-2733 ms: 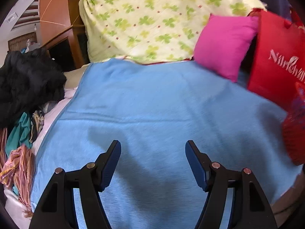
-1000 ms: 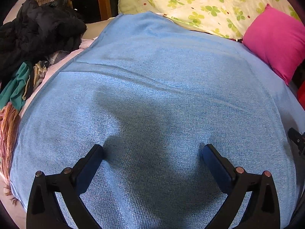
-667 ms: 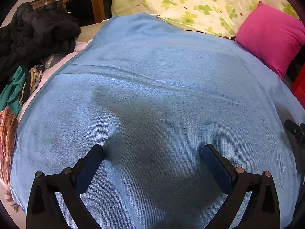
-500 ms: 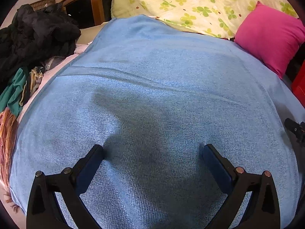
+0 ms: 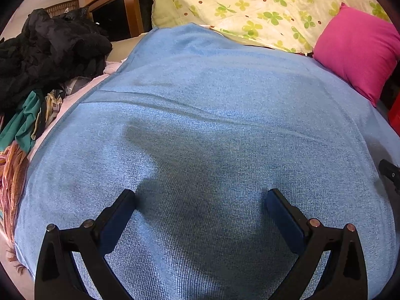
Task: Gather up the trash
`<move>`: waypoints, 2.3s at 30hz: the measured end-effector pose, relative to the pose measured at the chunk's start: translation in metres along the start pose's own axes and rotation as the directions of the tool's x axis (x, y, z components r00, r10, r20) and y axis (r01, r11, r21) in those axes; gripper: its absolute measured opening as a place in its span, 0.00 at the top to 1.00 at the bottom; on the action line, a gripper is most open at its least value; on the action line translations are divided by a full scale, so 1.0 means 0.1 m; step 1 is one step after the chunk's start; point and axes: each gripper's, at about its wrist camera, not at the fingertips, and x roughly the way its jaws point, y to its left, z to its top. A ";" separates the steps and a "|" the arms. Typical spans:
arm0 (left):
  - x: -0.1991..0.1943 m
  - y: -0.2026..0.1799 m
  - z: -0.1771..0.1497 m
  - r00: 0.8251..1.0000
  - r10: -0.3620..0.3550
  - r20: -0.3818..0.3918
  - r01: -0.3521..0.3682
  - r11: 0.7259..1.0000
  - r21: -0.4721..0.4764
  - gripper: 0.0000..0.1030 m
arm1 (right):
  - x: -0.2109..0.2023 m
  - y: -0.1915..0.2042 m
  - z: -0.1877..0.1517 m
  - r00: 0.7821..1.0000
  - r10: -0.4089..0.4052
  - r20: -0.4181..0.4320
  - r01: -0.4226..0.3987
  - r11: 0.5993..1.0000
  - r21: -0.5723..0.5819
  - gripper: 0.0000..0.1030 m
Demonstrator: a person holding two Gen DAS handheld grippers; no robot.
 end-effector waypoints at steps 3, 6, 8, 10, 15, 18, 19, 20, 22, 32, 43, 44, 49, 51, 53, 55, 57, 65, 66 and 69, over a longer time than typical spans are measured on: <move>-0.01 0.00 -0.01 1.000 0.001 0.004 -0.001 1.000 -0.001 0.00 | 0.00 0.00 0.00 1.000 0.000 0.000 0.000 1.000 0.000 0.00; -0.01 0.01 -0.01 1.000 -0.003 0.006 0.003 1.000 -0.004 0.00 | 0.00 0.00 0.00 1.000 0.000 0.000 0.000 1.000 0.000 0.00; -0.01 0.01 -0.01 1.000 -0.001 0.008 0.001 1.000 -0.004 0.00 | 0.00 0.00 0.00 1.000 0.000 0.000 0.000 1.000 0.000 0.00; -0.02 0.00 -0.01 1.000 0.008 0.010 -0.008 1.000 -0.002 0.00 | 0.00 0.00 0.00 1.000 0.000 0.000 0.000 1.000 0.000 0.00; -0.03 -0.04 -0.01 0.999 0.036 0.012 -0.036 0.999 0.010 0.00 | 0.00 0.00 0.00 1.000 0.000 0.000 0.000 1.000 0.000 0.00; -0.04 -0.04 -0.01 0.999 0.047 0.012 -0.047 0.999 0.016 0.00 | 0.00 0.00 0.00 1.000 0.000 0.000 0.000 1.000 0.000 0.00; -0.03 -0.04 -0.01 0.999 0.048 0.010 -0.048 0.999 0.014 0.00 | 0.00 0.00 0.00 1.000 0.000 0.000 0.000 1.000 0.000 0.00; -0.03 -0.04 -0.01 0.999 0.046 0.009 -0.047 0.999 0.012 0.00 | 0.00 0.00 0.00 1.000 0.000 0.000 0.000 1.000 0.000 0.00; -0.03 -0.03 -0.01 0.999 0.046 0.007 -0.046 0.999 0.010 0.00 | 0.00 0.00 0.00 1.000 0.000 -0.001 0.000 1.000 0.000 0.00; 0.02 -0.01 0.03 0.999 0.042 -0.018 -0.042 0.999 -0.012 0.00 | 0.00 0.00 0.01 1.000 0.000 -0.001 0.000 1.000 0.000 0.00; 0.06 0.04 0.07 0.999 0.002 -0.046 -0.003 1.000 -0.025 0.00 | 0.00 0.01 0.00 1.000 -0.007 -0.009 0.007 1.000 0.002 0.00; 0.06 0.04 0.07 0.999 0.003 -0.047 -0.004 1.000 -0.024 0.00 | 0.00 0.01 0.00 1.000 -0.007 -0.009 0.007 1.000 0.002 0.00; 0.06 0.02 0.08 0.999 0.003 -0.052 -0.004 1.000 -0.026 0.00 | 0.00 0.01 0.00 1.000 -0.007 -0.009 0.007 1.000 0.002 0.00; 0.06 0.02 0.08 0.999 0.006 -0.050 -0.007 1.000 -0.025 0.00 | 0.00 0.01 0.00 1.000 -0.007 -0.009 0.007 1.000 0.002 0.00; 0.06 0.01 0.08 0.999 0.010 -0.049 -0.011 1.000 -0.025 0.00 | 0.00 0.01 0.00 1.000 -0.007 -0.009 0.007 1.000 0.002 0.00; 0.05 0.00 0.07 0.999 0.013 -0.046 -0.014 1.000 -0.024 0.00 | 0.00 0.01 0.00 1.000 -0.007 -0.009 0.007 1.000 0.002 0.00; 0.05 0.00 0.07 0.999 0.013 -0.046 -0.014 1.000 -0.024 0.00 | 0.00 0.01 0.00 1.000 -0.007 -0.009 0.007 1.000 0.002 0.00; 0.02 -0.05 0.10 0.997 0.051 -0.064 -0.052 0.999 -0.008 0.00 | 0.00 0.01 0.00 1.000 -0.007 -0.009 0.007 1.000 0.002 0.00; 0.01 -0.07 0.11 0.996 0.058 -0.071 -0.058 0.998 -0.001 0.00 | 0.00 0.01 0.00 1.000 -0.007 -0.009 0.007 1.000 0.002 0.00; -0.03 -0.11 0.16 0.995 0.052 -0.081 -0.049 0.998 0.031 0.00 | 0.00 0.01 0.00 1.000 -0.007 -0.009 0.007 1.000 0.002 0.00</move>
